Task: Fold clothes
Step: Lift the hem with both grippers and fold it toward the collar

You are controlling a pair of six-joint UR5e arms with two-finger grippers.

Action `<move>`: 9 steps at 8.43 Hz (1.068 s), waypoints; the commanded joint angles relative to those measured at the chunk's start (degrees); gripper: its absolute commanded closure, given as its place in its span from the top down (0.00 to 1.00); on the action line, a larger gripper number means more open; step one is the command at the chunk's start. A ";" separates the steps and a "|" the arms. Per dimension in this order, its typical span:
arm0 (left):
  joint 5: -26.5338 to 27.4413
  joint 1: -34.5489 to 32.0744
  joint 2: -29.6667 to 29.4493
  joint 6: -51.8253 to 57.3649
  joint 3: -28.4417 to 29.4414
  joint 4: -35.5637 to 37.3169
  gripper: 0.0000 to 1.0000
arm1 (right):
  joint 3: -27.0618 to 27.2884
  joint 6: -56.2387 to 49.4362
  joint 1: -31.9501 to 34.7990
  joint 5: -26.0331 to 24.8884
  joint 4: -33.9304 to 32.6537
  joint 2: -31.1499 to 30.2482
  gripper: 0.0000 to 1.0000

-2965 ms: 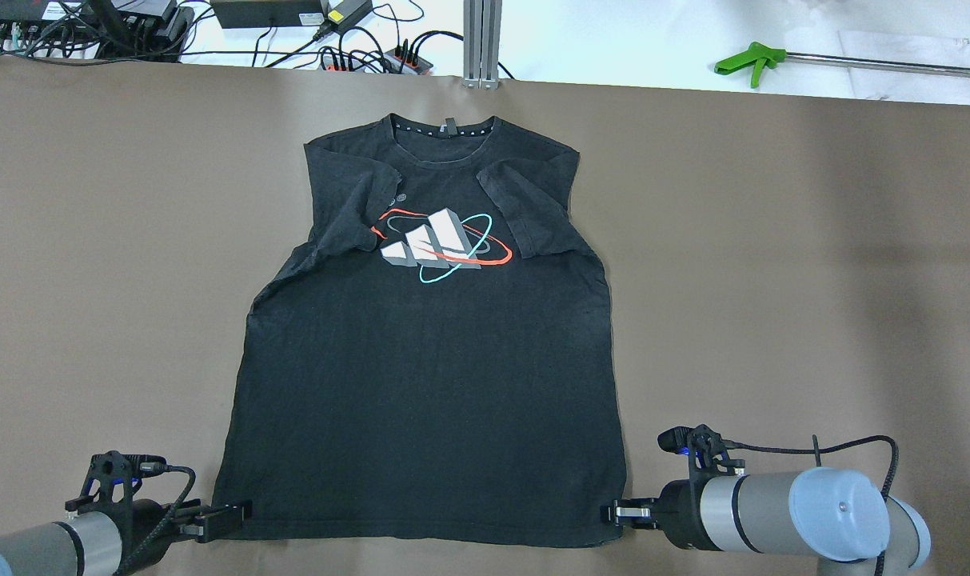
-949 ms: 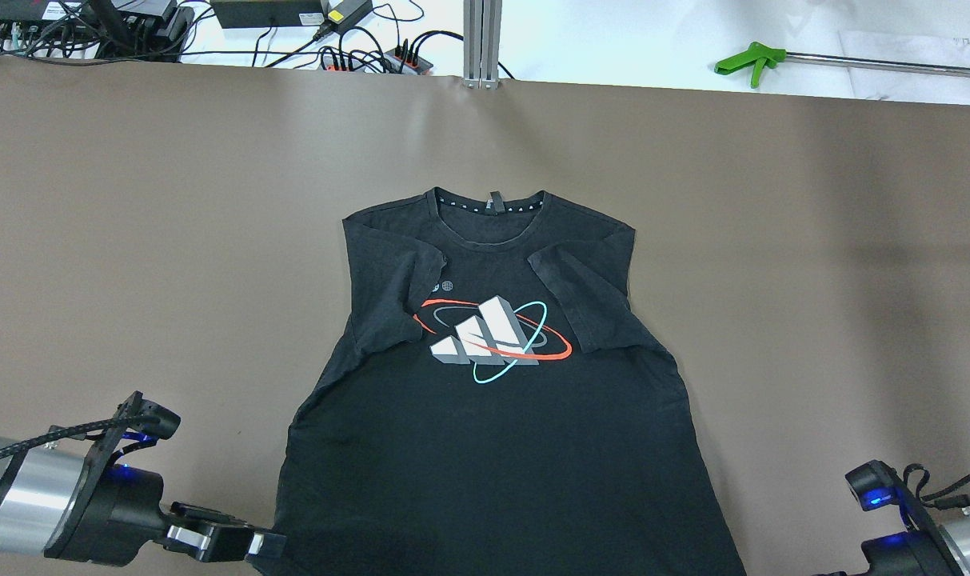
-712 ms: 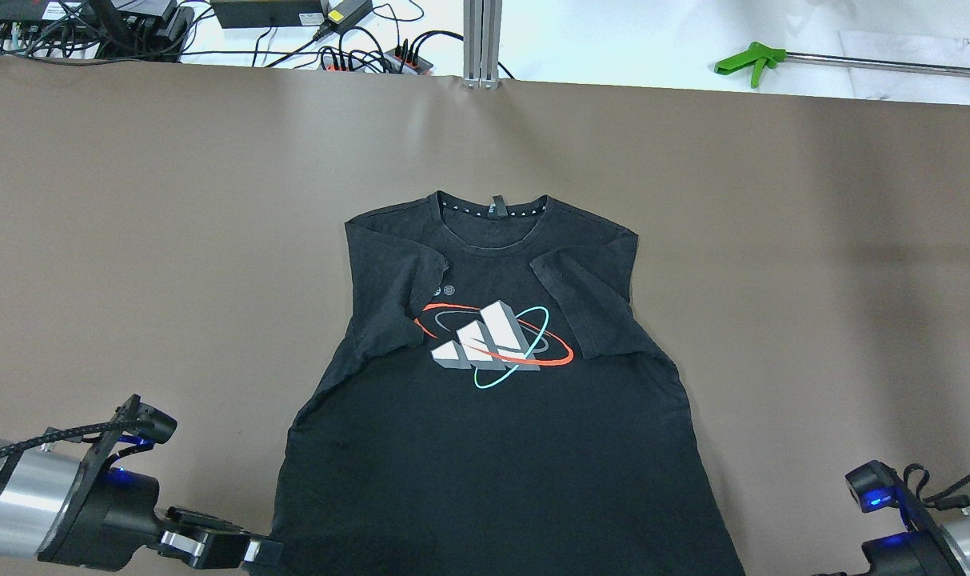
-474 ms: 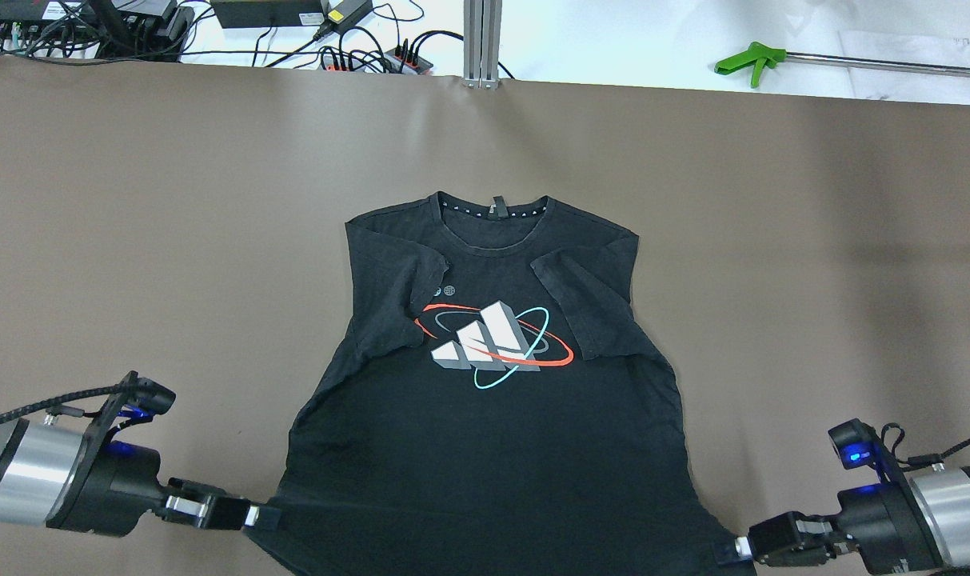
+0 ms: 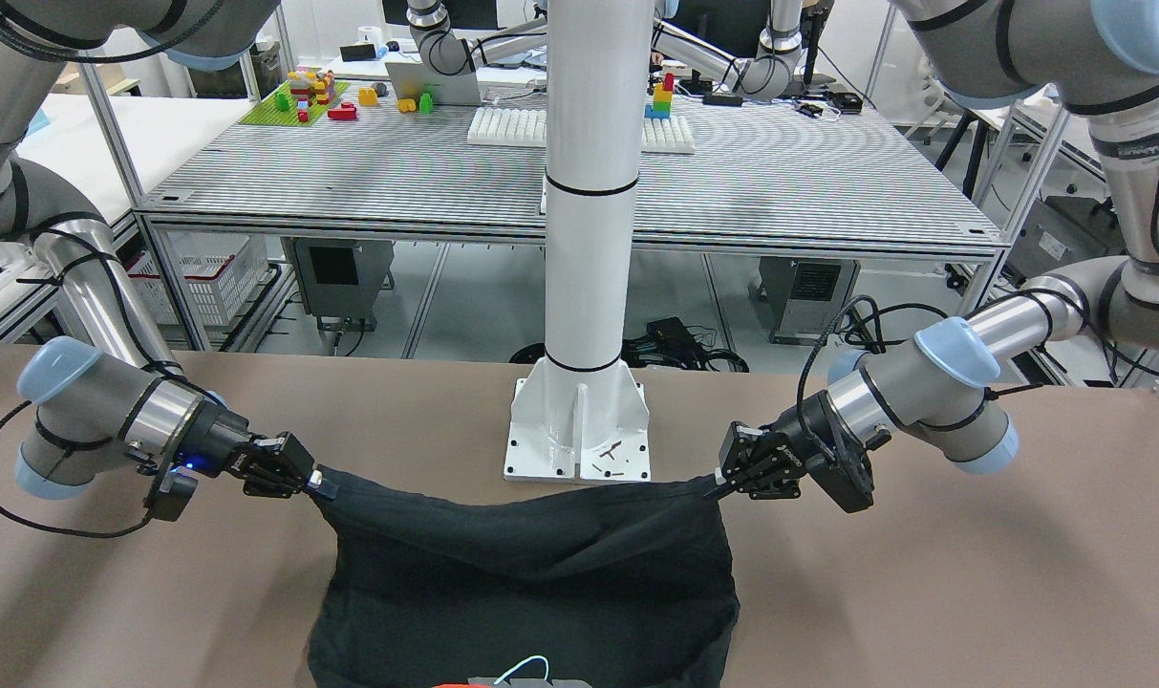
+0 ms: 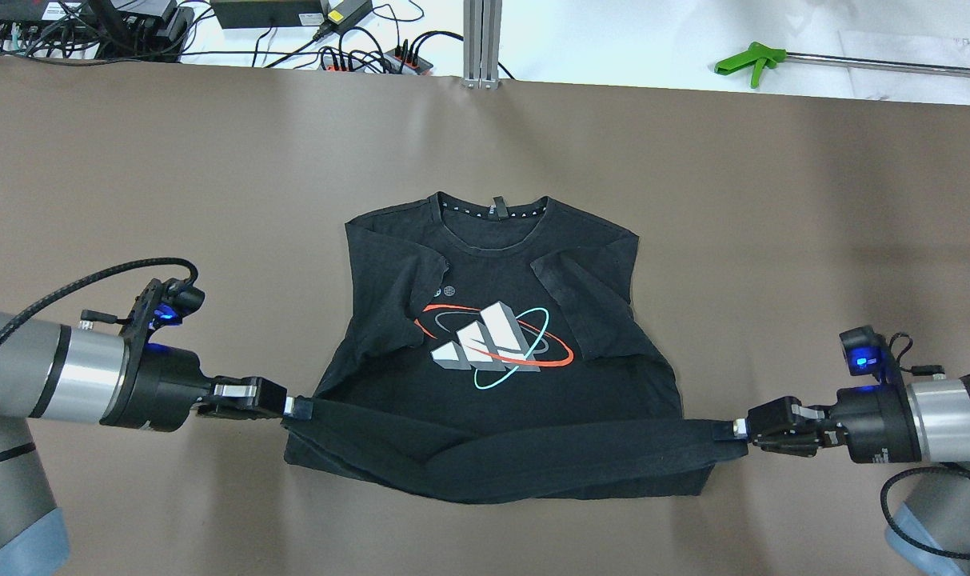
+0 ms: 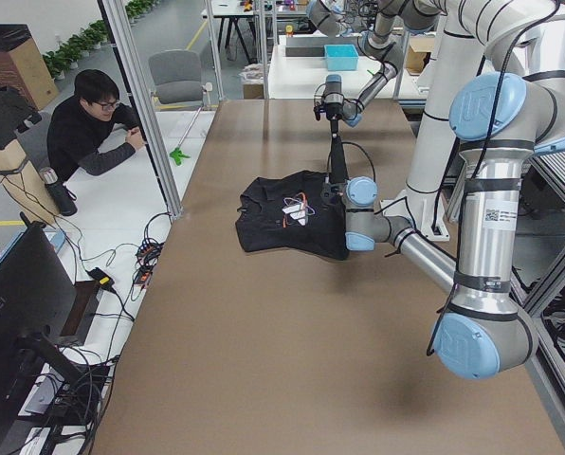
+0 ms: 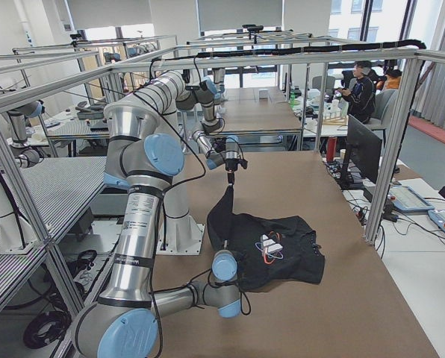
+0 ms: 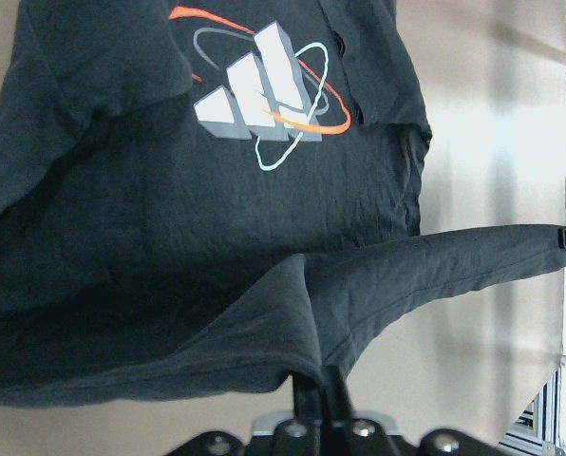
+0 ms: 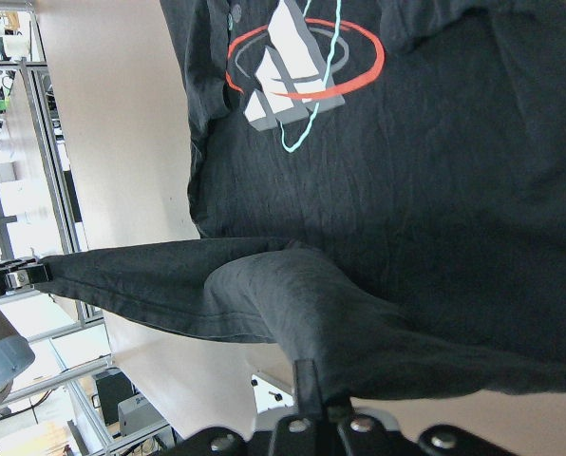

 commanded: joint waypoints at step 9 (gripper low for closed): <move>-8.27 -18.61 -16.37 0.15 21.41 5.29 0.00 | -1.07 -20.02 14.14 -0.25 -29.86 12.33 0.00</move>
